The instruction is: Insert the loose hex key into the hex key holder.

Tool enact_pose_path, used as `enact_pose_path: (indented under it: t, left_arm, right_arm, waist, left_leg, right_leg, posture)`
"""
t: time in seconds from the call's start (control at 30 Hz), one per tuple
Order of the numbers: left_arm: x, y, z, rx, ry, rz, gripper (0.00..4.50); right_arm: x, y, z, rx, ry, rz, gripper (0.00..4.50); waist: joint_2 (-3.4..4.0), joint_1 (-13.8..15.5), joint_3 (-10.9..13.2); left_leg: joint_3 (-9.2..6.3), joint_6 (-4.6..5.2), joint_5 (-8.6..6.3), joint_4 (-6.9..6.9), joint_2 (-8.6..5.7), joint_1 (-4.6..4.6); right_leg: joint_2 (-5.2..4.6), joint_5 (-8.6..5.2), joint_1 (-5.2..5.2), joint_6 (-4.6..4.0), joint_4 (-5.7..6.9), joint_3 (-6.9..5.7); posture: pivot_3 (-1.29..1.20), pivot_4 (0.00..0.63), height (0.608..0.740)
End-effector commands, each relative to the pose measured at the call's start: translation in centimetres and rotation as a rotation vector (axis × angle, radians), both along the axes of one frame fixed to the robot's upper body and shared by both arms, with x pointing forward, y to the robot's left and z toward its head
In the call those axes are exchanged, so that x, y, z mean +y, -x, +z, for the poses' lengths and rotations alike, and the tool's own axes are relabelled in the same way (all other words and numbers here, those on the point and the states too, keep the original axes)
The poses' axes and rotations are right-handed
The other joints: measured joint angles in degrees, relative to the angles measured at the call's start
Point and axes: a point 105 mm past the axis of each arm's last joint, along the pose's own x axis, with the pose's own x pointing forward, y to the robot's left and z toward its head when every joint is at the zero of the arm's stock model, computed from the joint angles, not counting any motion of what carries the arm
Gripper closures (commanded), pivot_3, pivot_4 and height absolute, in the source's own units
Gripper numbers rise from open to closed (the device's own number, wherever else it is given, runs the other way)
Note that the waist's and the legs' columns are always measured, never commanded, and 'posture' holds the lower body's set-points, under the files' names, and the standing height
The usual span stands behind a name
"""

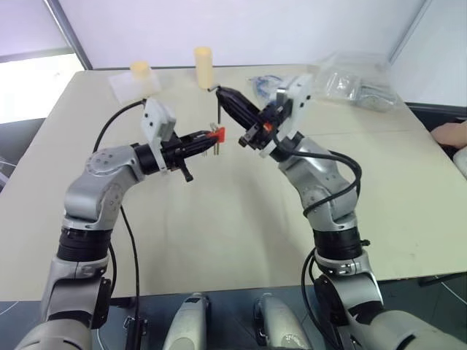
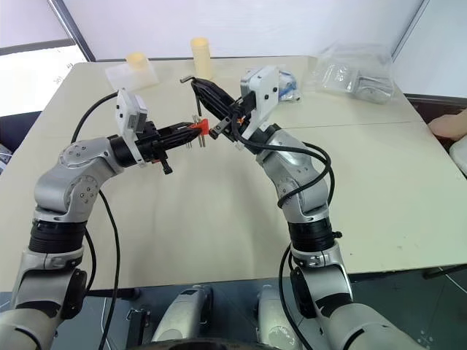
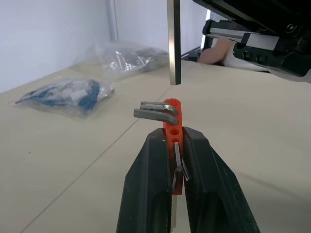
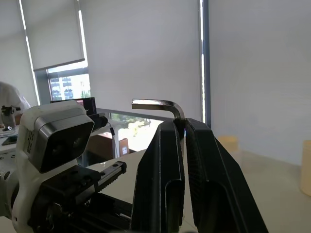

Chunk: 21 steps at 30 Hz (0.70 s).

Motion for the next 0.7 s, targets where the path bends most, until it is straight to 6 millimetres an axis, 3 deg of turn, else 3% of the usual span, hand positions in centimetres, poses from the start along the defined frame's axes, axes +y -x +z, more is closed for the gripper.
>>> enact_pose_path:
  t: [0.03,0.7]
  left_arm:
    - [-0.28,0.58,1.65,-0.062,0.006,-0.02,4.5]
    - [-0.16,0.76,2.47,-0.067,0.03,-0.02,4.5]
  right_arm:
    - [0.24,0.64,1.22,-0.058,-0.016,0.017,4.43]
    - [-0.6,-0.17,0.97,-0.072,0.01,-0.022,4.43]
  waist:
    - [0.0,0.0,0.0]
    - [0.0,0.0,0.0]
  left_leg:
    - [0.0,0.0,0.0,0.0,0.0,0.0]
    - [0.0,0.0,0.0,-0.01,0.0,0.0]
  right_leg:
    - [0.0,0.0,0.0,0.0,0.0,0.0]
    - [0.0,0.0,0.0,0.0,-0.01,0.0]
  posture:
    - [0.0,0.15,0.74]
    - [0.0,0.15,0.74]
